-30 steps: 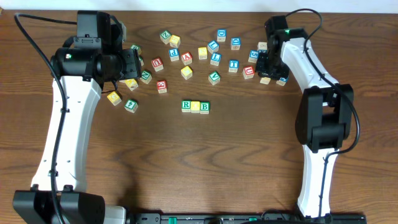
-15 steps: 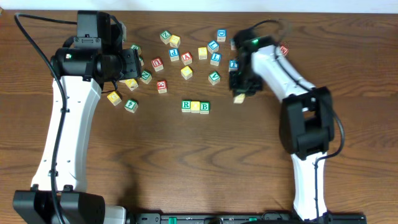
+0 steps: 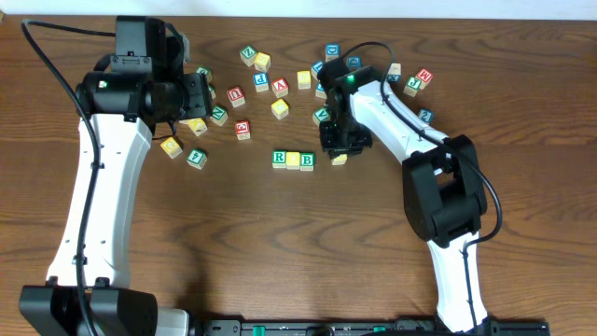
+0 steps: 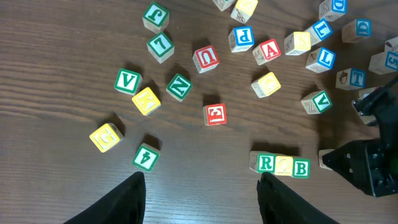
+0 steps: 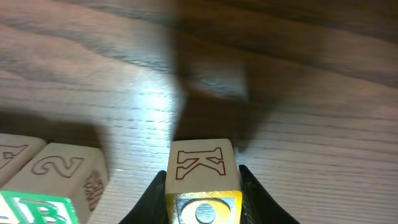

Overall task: Spell out ROBOT
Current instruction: 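Close the right gripper on the yellow O block and lift it, then carry the O block right of the B block and set it down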

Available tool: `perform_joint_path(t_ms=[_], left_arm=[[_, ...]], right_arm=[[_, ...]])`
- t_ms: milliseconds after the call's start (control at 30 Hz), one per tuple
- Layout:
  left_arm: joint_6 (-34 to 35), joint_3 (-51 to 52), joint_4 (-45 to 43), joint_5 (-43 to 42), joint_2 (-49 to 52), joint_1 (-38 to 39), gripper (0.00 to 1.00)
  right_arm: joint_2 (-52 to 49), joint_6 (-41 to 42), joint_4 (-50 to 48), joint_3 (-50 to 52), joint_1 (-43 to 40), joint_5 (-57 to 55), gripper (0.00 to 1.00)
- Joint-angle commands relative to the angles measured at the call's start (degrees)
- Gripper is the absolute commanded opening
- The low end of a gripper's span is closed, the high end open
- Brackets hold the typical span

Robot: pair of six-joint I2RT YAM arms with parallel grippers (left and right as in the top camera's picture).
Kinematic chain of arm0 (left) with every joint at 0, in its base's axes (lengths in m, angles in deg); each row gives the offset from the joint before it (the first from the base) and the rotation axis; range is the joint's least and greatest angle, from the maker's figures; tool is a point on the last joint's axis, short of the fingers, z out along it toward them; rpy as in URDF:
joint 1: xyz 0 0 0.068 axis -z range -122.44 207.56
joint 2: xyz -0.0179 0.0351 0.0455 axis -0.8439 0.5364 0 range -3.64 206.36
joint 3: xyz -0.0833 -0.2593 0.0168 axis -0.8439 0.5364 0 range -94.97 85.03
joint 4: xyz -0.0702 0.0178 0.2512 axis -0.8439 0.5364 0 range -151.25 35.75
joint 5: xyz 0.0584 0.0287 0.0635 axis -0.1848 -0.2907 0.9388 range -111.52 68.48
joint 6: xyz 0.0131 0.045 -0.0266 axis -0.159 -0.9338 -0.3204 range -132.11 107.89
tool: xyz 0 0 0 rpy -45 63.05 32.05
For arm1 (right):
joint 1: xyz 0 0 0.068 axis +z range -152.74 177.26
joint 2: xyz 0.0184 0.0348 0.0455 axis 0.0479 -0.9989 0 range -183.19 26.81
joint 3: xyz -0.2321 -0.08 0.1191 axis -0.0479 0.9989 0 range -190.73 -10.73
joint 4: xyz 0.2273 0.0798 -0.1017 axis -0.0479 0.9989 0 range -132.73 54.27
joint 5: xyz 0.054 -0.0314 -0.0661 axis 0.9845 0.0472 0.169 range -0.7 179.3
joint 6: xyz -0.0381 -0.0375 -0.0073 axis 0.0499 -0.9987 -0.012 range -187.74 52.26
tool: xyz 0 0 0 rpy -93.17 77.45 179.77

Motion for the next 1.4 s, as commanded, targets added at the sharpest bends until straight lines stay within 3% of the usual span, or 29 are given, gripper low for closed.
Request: perform_joint_path(t_ms=[0, 867, 1167, 1367], left_arm=[[-0.3, -0.7, -0.1, 0.6, 0.3, -0.3, 0.57], [-0.3, -0.7, -0.1, 0.6, 0.3, -0.3, 0.57], [-0.3, -0.7, -0.1, 0.6, 0.3, -0.3, 0.57], [-0.3, -0.7, -0.1, 0.6, 0.3, -0.3, 0.57]], right_arm=[[1.3, -0.1, -0.7, 0.7, 2.1, 0.3, 0.21], [2.2, 1.2, -0.5, -0.5, 4.6, 0.3, 0.23], [5.0, 1.2, 0.4, -0.7, 4.6, 0.3, 0.36], [5.5, 1.2, 0.8, -1.1, 4.5, 0.3, 0.32]])
